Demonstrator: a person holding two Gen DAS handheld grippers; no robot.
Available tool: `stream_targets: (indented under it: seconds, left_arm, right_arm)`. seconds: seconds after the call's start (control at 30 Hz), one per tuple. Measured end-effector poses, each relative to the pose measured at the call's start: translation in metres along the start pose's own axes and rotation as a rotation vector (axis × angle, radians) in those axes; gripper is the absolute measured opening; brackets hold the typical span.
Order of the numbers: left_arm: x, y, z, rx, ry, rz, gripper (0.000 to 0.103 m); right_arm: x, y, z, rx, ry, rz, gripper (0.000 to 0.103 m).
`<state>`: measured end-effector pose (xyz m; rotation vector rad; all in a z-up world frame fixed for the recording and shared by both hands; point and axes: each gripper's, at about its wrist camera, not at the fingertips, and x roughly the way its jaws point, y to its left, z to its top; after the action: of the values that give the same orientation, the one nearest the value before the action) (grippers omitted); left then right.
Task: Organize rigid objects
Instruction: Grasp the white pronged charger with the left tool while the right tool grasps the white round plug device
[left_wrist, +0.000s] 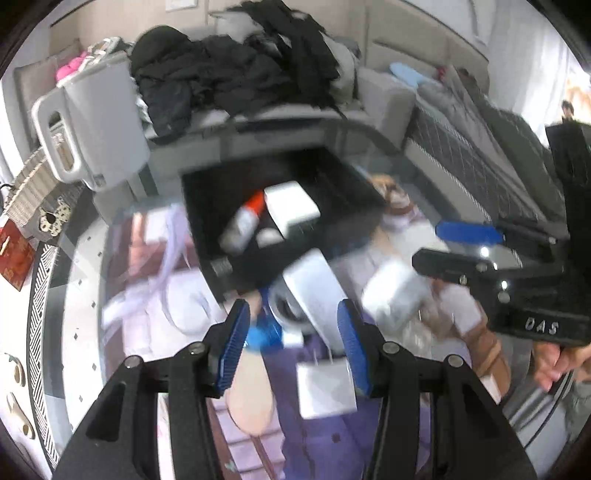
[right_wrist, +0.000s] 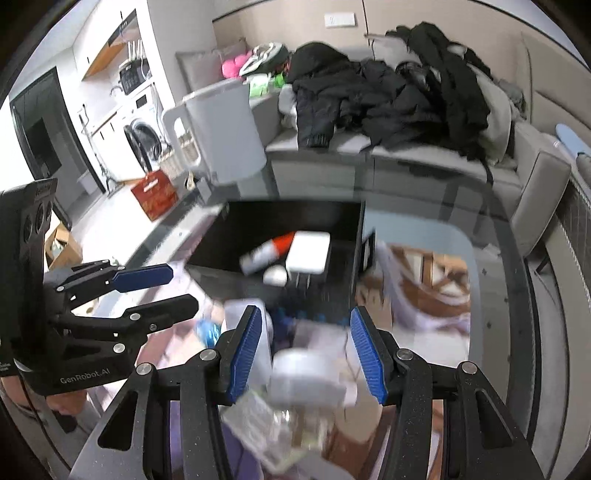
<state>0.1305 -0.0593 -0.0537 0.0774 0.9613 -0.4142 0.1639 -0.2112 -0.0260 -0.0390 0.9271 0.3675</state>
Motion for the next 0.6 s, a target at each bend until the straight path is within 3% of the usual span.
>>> stream_targets:
  seconds: [0.23, 0.6]
  left_arm:
    - [0.016, -0.023, -0.032, 0.076, 0.092, -0.008, 0.049]
    - [0.027, -0.028, -0.045, 0.068, 0.127, -0.01, 0.049]
  right_arm:
    - [0.009, -0.001, -0.045, -0.02, 0.085, -0.008, 0.051]
    - [0.021, 0.006, -0.064, -0.046, 0.133, -0.004, 0.051]
